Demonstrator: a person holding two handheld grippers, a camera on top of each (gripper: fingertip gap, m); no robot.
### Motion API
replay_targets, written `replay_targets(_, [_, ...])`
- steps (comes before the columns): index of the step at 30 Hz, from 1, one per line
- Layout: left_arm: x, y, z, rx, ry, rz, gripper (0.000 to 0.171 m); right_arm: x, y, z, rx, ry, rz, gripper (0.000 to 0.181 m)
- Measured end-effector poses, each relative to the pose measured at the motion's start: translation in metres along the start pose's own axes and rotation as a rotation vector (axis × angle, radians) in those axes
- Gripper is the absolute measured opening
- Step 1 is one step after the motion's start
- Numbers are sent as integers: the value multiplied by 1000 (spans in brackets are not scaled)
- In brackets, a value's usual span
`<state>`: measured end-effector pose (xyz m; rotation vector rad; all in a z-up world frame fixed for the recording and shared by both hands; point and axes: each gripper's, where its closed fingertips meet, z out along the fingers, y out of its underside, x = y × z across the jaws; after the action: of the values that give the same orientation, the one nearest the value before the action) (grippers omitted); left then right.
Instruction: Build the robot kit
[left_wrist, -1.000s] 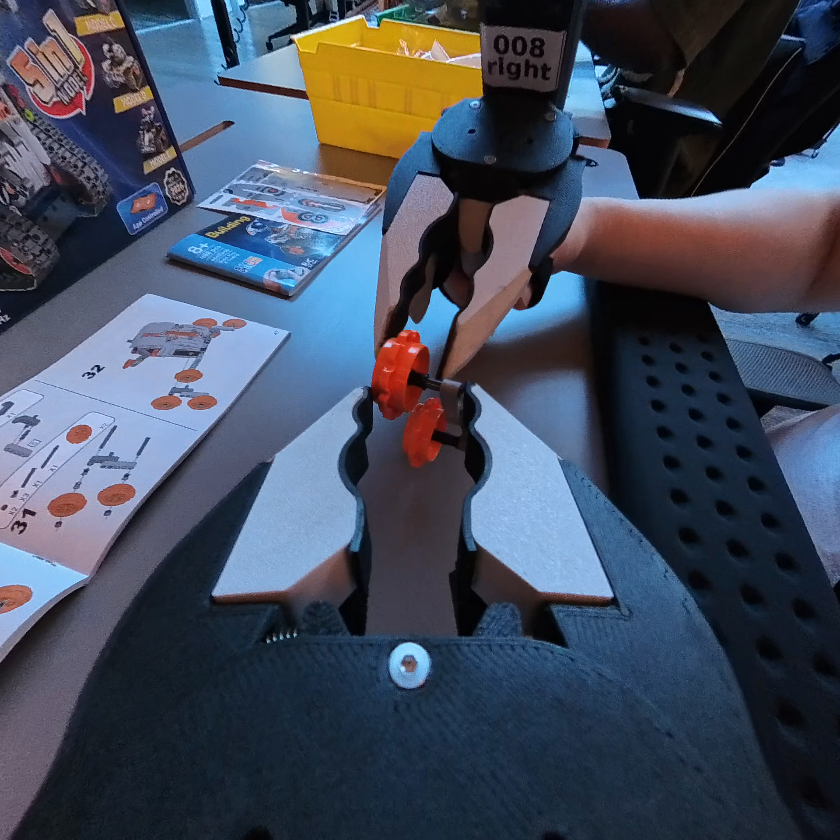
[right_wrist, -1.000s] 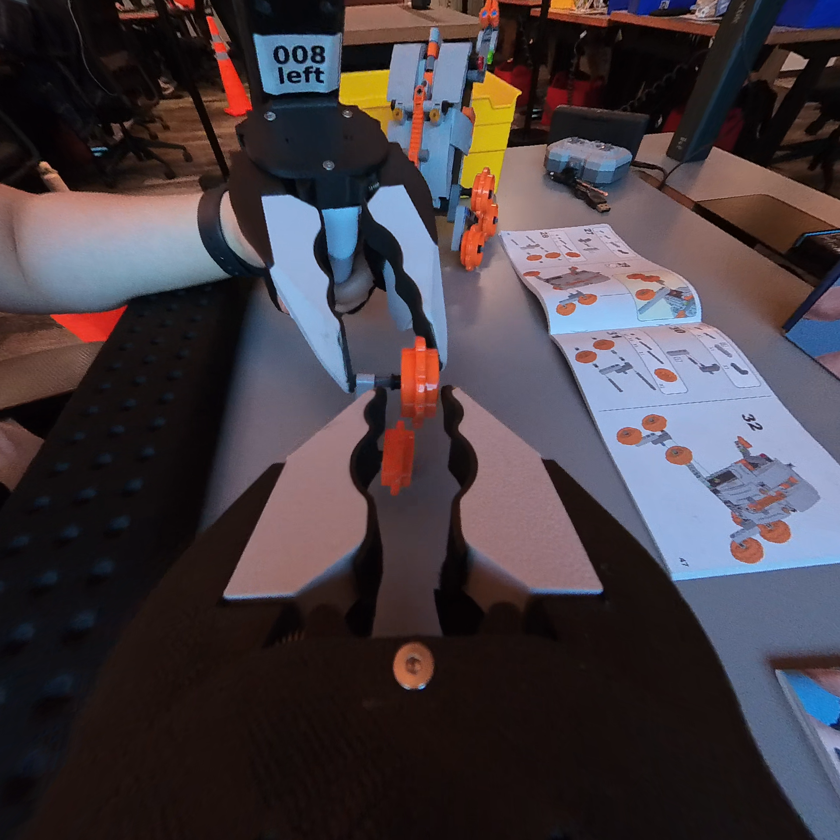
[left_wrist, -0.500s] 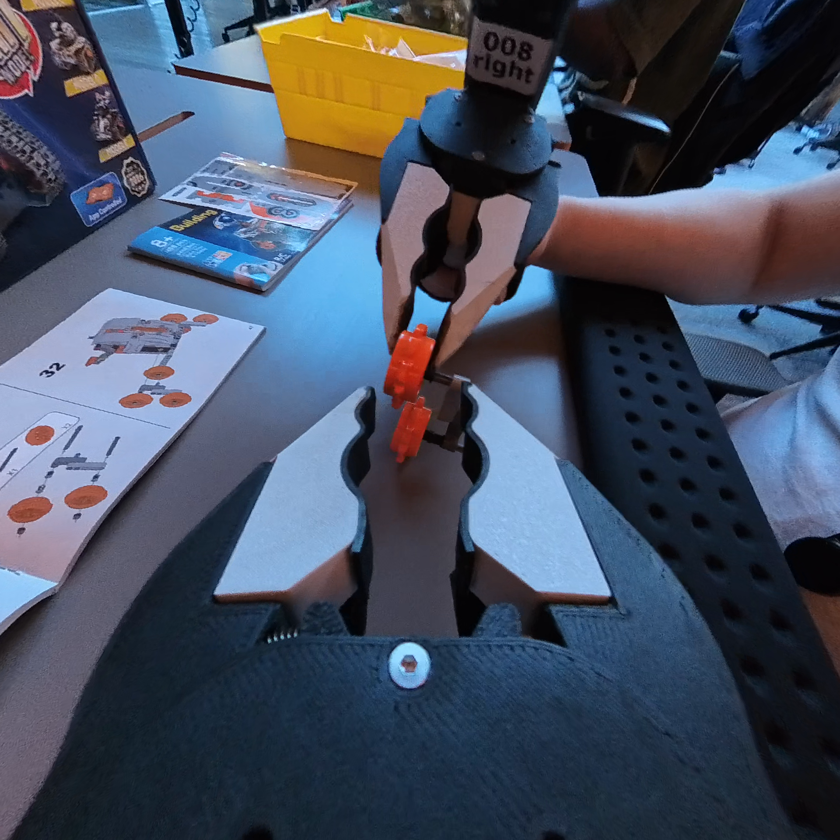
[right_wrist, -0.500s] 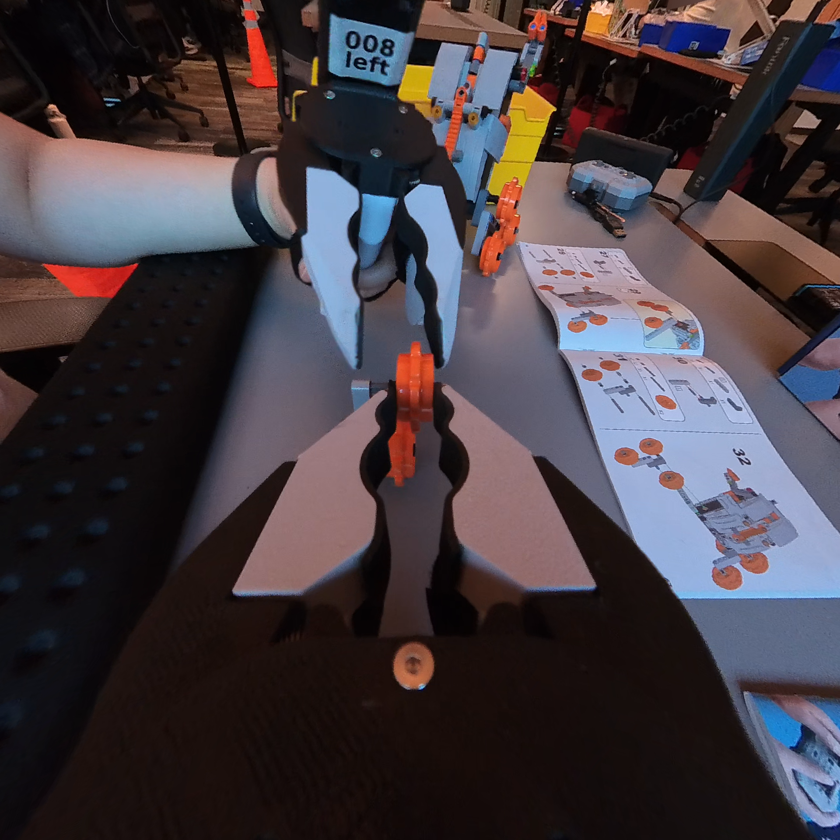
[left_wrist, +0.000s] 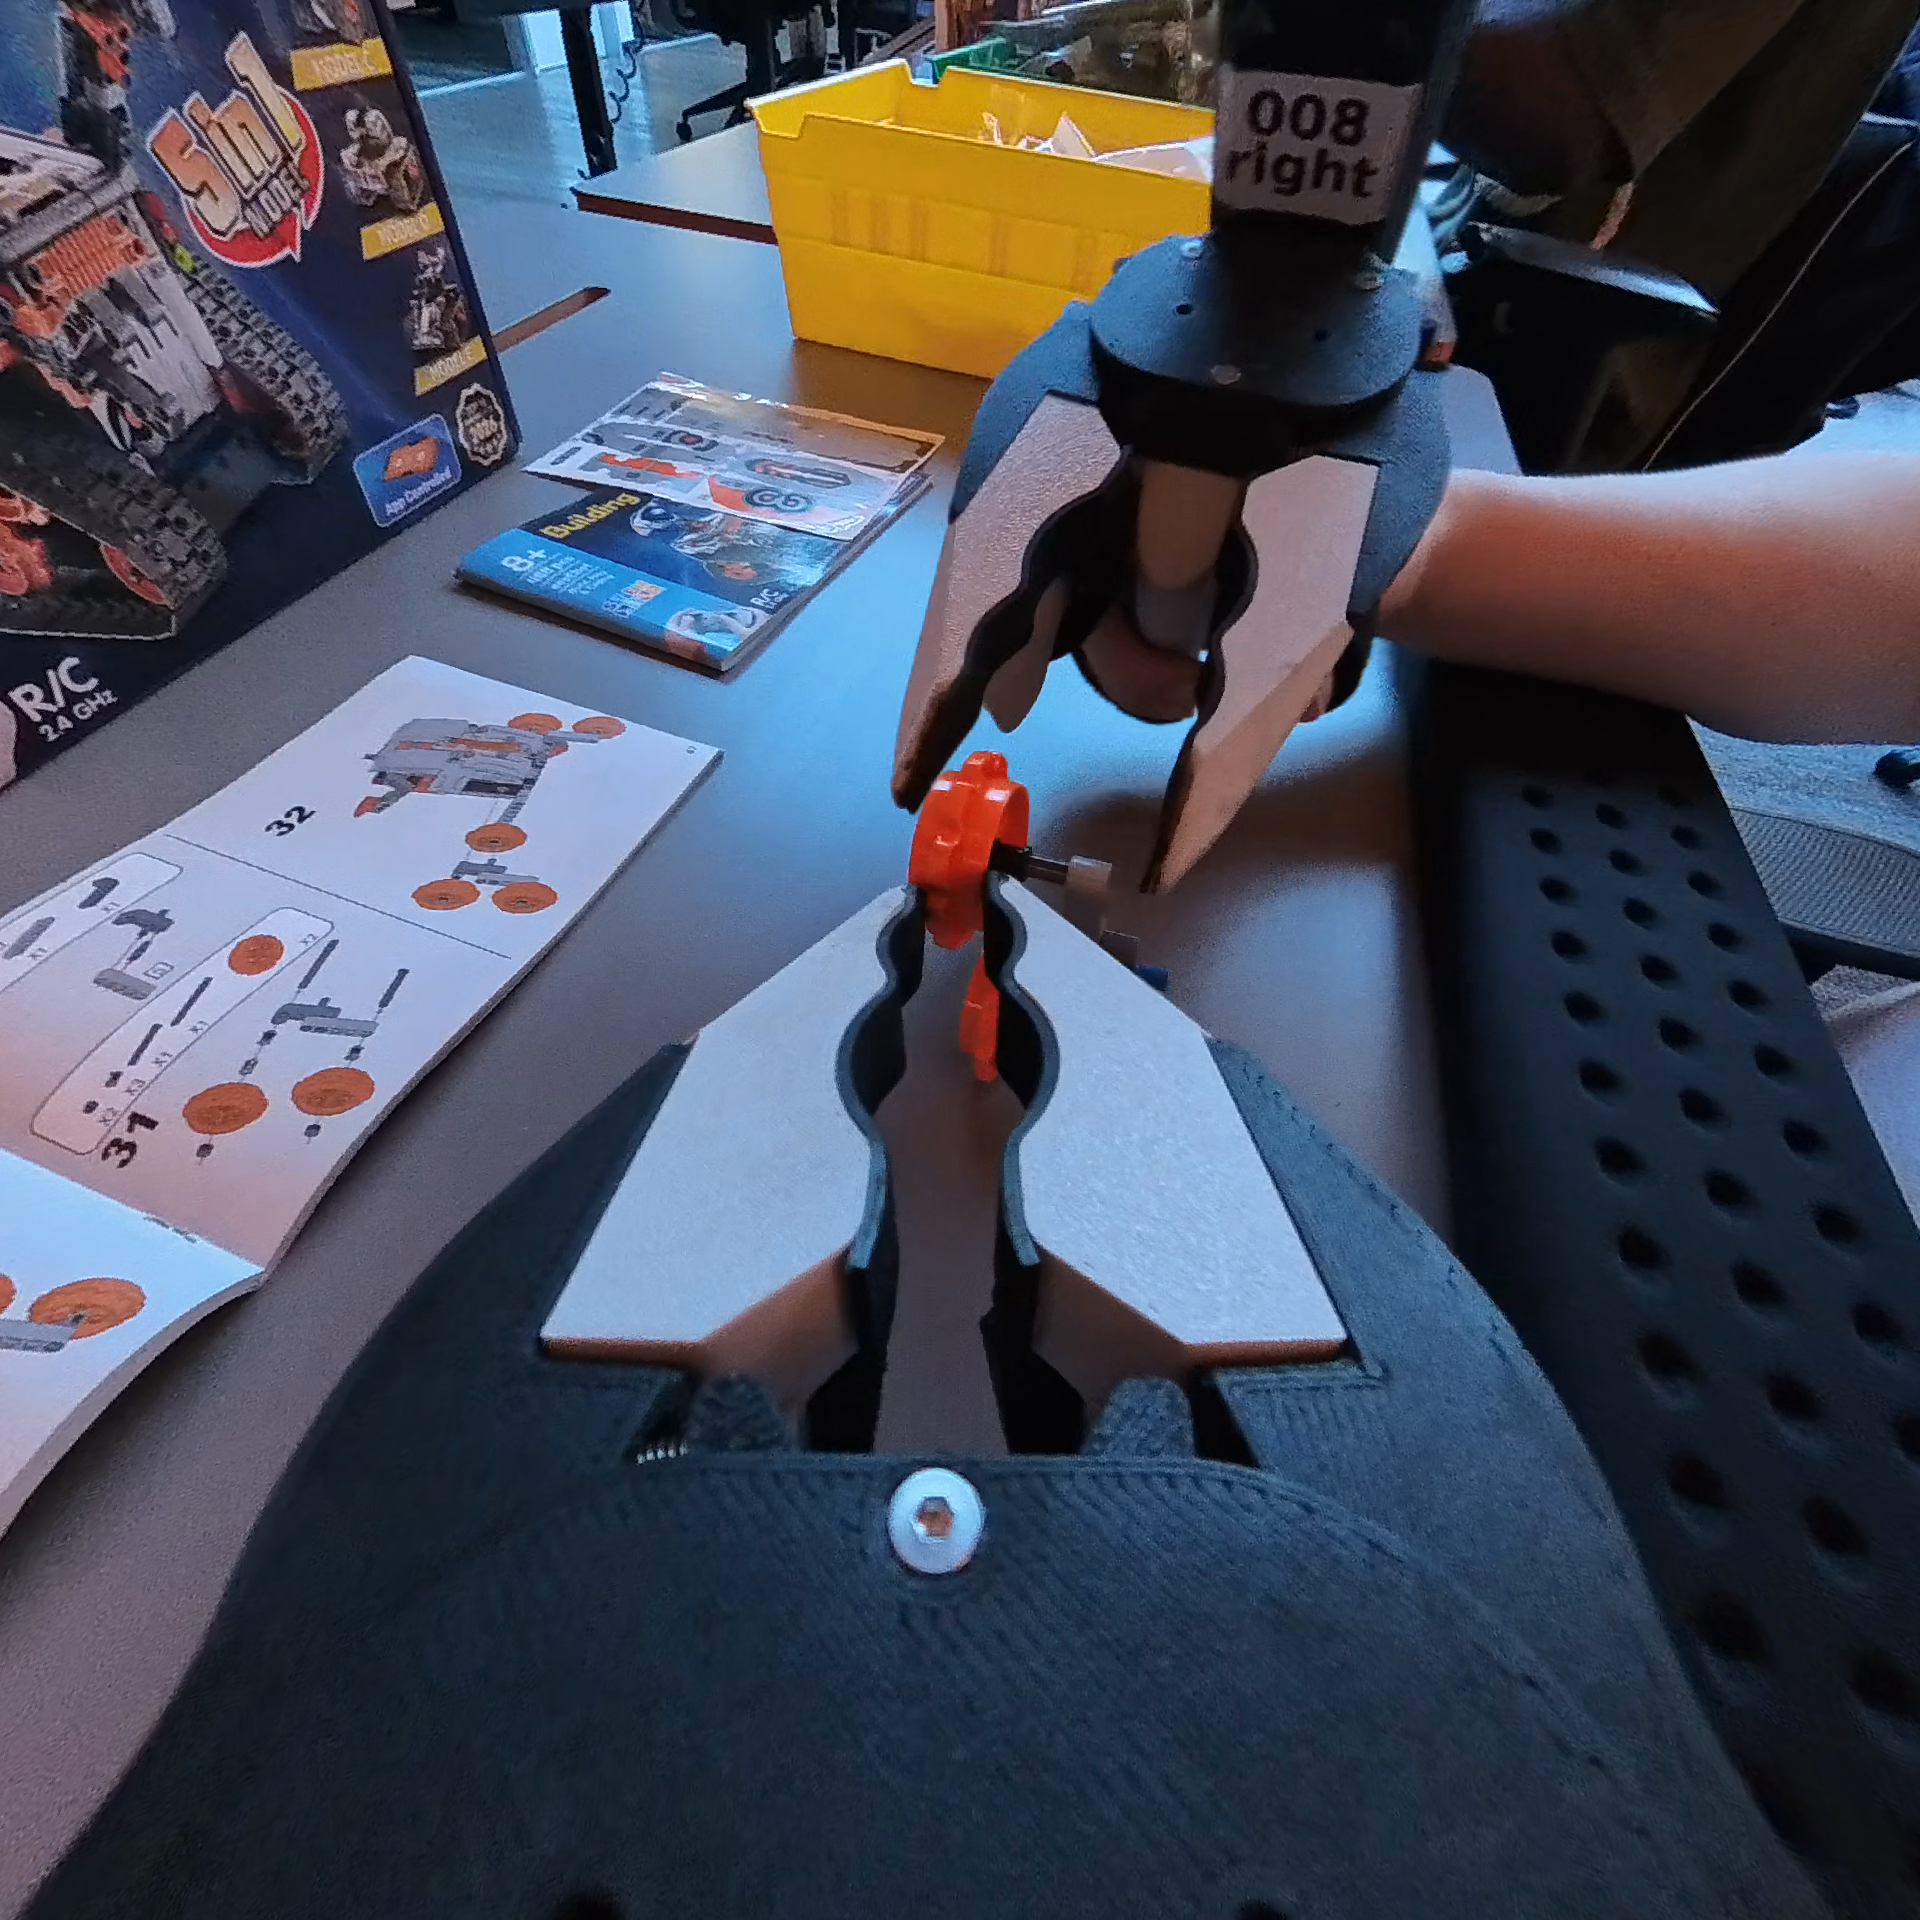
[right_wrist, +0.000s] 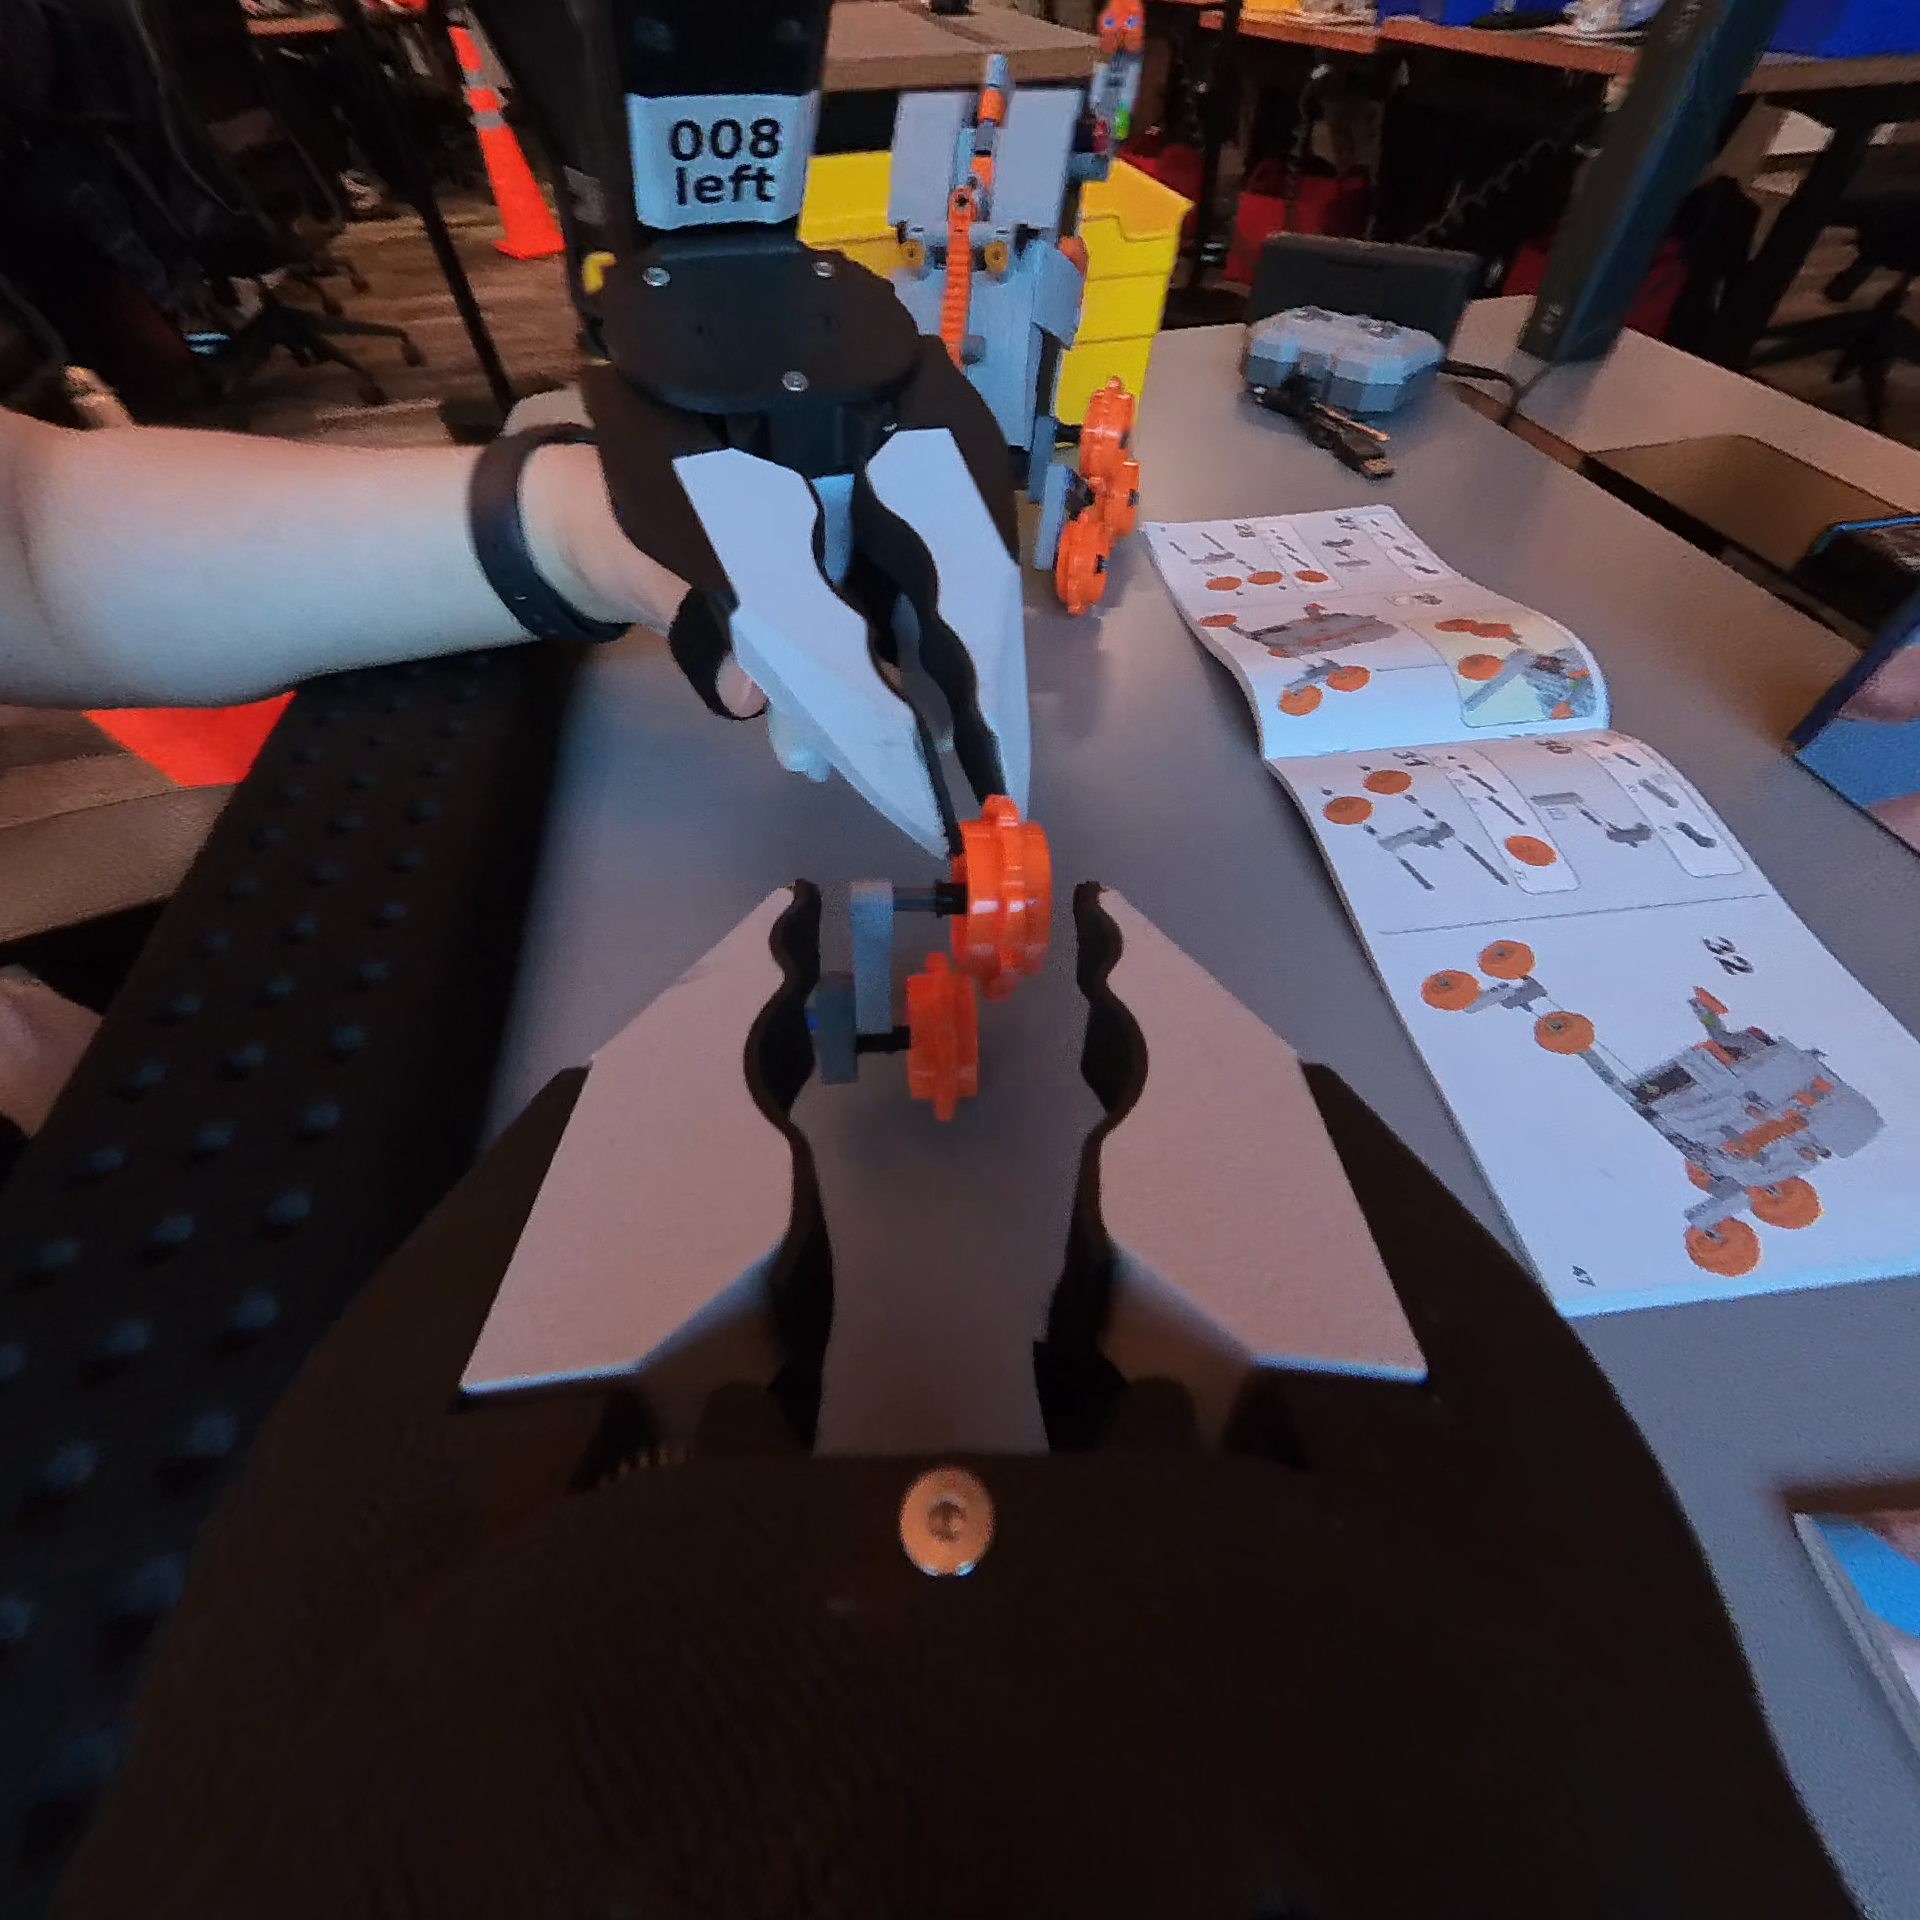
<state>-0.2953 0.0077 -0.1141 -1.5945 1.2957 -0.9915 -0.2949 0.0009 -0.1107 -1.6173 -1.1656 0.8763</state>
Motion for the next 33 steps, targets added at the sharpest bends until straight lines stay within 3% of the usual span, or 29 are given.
replay_targets(6, [-2, 0, 1, -4, -22, -1, 9, 9, 1, 2, -54, 134, 37, 47])
replay_targets(9, [-1, 0, 1, -3, -17, -4, 9, 4, 6, 0, -71, 117, 64, 40])
replay_targets(17, [2, -5, 0, 33, 4, -21, 9, 4, 7, -1, -60, 95, 51, 39])
replay_targets(21, [8, -9, 0, 69, 66, -65, 28, 4, 8, -3, -60, 96, -3, 39])
replay_targets(25, [3, -6, 1, 51, 18, -28, 14, 1, 8, -2, -55, 84, -27, 39])
replay_targets(30, [4, -6, 0, 48, 23, -26, 14, 1, 7, -1, -47, 84, -35, 39])
replay_targets(33, [9, -10, -2, 68, 53, -20, 37, 0, 7, -2, -46, 82, -41, 39])
